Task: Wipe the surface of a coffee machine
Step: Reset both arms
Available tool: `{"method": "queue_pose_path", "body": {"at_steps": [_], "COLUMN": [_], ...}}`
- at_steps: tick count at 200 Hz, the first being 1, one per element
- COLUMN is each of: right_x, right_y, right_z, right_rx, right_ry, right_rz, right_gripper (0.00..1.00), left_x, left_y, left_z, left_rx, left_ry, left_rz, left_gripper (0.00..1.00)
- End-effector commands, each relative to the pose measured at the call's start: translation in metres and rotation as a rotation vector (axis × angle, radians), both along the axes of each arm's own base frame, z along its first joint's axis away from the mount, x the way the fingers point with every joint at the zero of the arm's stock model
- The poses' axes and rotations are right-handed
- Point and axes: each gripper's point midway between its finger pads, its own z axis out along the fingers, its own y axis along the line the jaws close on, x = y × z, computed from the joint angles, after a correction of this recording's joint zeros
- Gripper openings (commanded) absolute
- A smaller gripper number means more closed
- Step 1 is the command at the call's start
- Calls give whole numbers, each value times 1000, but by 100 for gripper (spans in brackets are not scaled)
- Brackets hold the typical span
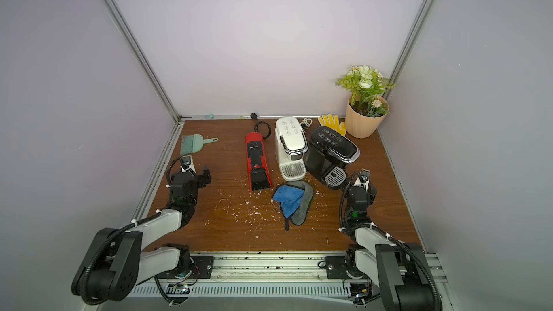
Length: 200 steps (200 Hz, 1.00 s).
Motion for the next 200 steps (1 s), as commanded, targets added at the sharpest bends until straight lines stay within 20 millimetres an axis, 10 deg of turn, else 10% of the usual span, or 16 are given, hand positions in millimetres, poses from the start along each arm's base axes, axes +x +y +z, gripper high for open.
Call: {"method": "queue_pose_path", "body": {"at_steps": [1, 67, 200], "right_x": [15, 36, 70], "right_y": [8, 26, 57], "right_z": [45, 41, 14], "right_rx": [-58, -8, -53], "right_ry": [-173, -216, -87], "right_rz": [67, 186, 361], "right_gripper": [82, 81, 100], "left_x": [9, 30, 30], "left_y": [-8, -33, -19], "left_z": [13, -5, -10], "left_rx": [16, 18, -18], "left_ry": [-103, -81, -79], "left_rz": [-92, -273, -215], "left_gripper": [99, 99, 99]}}
